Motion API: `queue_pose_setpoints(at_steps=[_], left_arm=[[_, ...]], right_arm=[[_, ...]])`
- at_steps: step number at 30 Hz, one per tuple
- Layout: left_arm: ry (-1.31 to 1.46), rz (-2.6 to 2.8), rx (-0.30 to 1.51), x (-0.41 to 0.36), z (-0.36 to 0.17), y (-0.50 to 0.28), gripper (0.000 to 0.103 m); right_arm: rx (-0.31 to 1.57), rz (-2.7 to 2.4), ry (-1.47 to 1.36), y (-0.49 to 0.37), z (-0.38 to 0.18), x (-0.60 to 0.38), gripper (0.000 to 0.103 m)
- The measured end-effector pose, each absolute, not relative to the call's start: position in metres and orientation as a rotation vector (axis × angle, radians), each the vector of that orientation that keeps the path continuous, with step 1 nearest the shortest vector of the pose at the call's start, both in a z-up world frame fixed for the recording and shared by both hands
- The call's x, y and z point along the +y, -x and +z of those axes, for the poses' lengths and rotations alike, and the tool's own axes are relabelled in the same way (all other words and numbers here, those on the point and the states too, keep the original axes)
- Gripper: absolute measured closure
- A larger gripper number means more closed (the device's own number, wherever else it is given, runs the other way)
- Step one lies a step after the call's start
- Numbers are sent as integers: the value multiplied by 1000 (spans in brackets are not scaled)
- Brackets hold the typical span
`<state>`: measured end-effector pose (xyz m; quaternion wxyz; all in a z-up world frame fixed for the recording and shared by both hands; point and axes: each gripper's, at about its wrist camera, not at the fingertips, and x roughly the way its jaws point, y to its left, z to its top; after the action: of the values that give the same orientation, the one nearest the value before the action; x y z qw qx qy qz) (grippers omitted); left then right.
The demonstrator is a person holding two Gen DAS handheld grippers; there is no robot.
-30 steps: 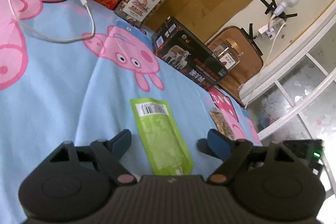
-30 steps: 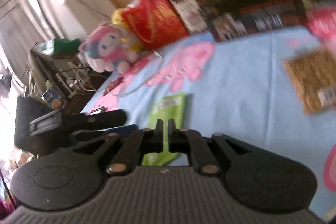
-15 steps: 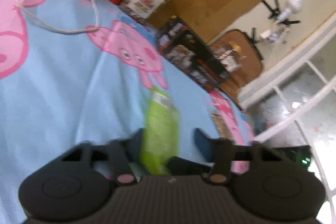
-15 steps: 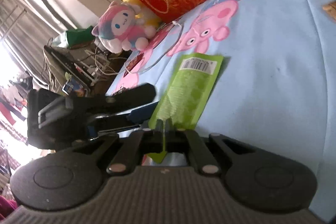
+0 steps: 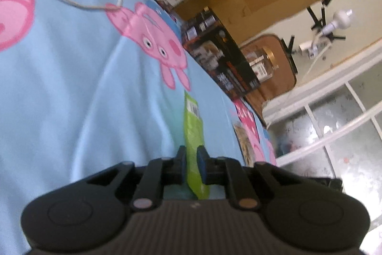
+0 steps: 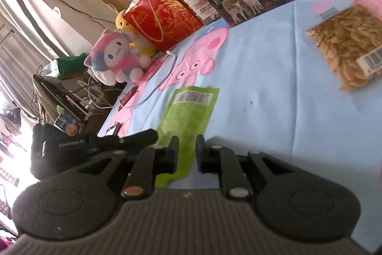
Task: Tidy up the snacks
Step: 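Lift the lime-green bag into the dark box and open the left tool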
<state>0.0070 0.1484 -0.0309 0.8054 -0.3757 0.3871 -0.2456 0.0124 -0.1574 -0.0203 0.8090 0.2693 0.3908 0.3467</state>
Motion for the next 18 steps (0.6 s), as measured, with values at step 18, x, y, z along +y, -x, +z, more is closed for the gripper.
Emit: queue_pose_setpoints(at_steps=[18], left_arm=[[904, -693, 741, 147, -9, -6, 95]], right_arm=[[741, 876, -742, -7, -8, -175, 61]])
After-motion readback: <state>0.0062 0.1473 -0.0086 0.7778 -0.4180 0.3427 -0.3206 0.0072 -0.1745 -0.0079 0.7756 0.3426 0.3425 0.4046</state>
